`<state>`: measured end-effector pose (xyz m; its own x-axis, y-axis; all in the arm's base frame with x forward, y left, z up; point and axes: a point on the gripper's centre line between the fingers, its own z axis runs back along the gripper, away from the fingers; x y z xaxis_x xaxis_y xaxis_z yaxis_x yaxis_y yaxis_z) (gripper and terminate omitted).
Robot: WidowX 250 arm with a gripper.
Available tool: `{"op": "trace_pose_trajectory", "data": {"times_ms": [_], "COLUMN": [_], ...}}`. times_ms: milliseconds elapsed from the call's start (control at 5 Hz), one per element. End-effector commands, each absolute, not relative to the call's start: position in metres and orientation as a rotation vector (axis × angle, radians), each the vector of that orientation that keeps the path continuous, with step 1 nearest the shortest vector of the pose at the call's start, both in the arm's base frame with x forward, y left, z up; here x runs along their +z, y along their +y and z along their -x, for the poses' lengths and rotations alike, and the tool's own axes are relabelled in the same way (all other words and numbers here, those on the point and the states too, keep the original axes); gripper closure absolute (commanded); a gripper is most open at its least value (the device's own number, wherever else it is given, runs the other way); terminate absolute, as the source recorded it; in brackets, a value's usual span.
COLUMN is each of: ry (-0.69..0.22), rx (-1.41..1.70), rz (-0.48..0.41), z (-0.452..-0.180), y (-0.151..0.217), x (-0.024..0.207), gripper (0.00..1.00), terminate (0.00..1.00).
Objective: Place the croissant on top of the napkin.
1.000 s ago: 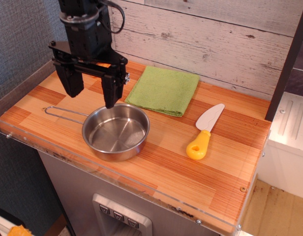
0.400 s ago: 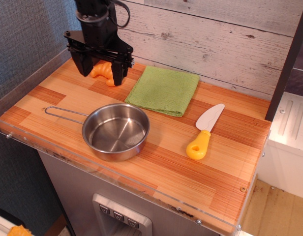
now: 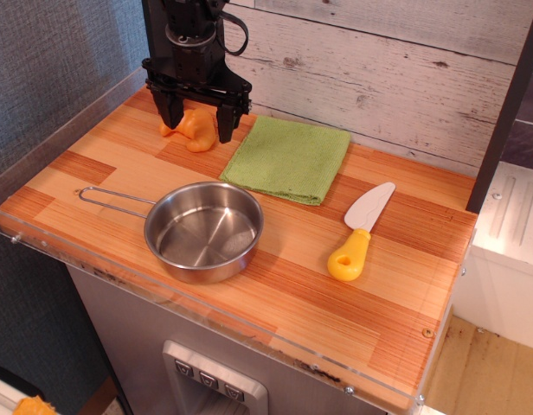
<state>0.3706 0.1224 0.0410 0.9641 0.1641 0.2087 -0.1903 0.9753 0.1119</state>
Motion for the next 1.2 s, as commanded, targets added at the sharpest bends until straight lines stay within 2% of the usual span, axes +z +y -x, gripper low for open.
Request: {"op": "trace_pose_trajectory", "data": {"times_ms": [0,400,600,800,1000], "ry": [-0.178,-0.099,-0.065,-0.082,-0.122], "rx": [0.23,0.298,0.337,0.329,0.326], "rz": [-0.152,-0.14,-0.131,-0.132,-0.128], "z": [-0.386,-0.381,-0.377,-0.376,-0.372], "y": [0.152,0.168,0.173,0.171,0.167], "x": [0.044,0.02,0.008,0.014,0.037], "gripper": [0.0,0.0,1.0,1.0,1.0], "terminate": [0.0,0.0,0.0,0.0,0.0]}}
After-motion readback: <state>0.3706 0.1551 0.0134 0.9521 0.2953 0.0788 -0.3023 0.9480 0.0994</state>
